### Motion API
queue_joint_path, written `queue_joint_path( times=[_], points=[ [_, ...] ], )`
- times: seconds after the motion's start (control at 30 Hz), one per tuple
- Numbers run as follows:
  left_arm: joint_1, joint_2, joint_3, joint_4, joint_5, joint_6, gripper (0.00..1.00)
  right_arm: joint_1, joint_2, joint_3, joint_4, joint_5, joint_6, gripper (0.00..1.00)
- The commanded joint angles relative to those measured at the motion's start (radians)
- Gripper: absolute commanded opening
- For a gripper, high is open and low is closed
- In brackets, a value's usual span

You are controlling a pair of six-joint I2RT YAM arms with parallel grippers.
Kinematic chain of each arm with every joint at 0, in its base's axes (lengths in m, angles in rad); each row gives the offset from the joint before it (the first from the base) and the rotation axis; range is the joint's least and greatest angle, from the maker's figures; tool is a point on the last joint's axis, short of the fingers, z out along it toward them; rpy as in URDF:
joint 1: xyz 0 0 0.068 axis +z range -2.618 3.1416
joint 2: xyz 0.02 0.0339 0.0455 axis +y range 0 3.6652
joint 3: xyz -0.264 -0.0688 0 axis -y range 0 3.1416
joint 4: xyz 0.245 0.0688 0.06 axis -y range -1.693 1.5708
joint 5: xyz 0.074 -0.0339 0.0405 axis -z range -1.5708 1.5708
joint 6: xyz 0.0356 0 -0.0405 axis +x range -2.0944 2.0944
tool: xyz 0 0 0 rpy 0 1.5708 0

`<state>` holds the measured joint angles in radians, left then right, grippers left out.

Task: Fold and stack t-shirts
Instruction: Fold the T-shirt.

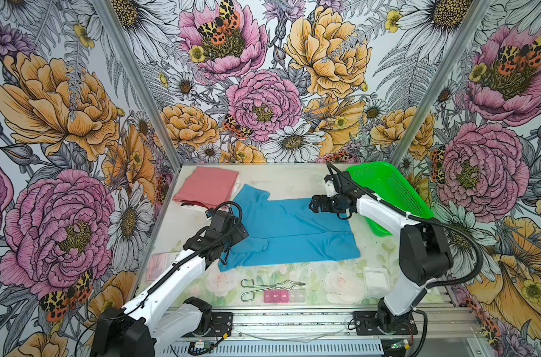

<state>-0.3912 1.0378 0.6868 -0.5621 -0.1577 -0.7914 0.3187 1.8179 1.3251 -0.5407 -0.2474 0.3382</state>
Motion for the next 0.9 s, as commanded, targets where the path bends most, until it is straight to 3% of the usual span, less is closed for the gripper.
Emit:
queue_joint_path(
  times=[0.0, 0.17, 0.43, 0.73, 0.87],
  points=[
    [0.028, 0.01, 0.023, 0.109, 0.089, 0.044, 0.99, 0.004, 0.092, 0.101, -0.016, -0.068, -0.031, 1.0],
    [0.028, 0.005, 0.001, 0.161, 0.122, 0.04, 0.99, -0.004, 0.221, 0.163, -0.025, 0.032, 0.008, 1.0],
    [0.055, -0.007, -0.029, 0.18, 0.149, 0.038, 0.99, -0.031, 0.352, 0.308, -0.154, 0.388, -0.036, 0.99],
    [0.072, -0.001, -0.032, 0.199, 0.171, 0.043, 0.99, -0.086, 0.442, 0.542, -0.211, 0.411, -0.142, 0.99],
    [0.087, -0.012, -0.039, 0.205, 0.173, 0.045, 0.99, -0.102, 0.406, 0.549, -0.214, 0.403, -0.142, 0.99]
  ],
)
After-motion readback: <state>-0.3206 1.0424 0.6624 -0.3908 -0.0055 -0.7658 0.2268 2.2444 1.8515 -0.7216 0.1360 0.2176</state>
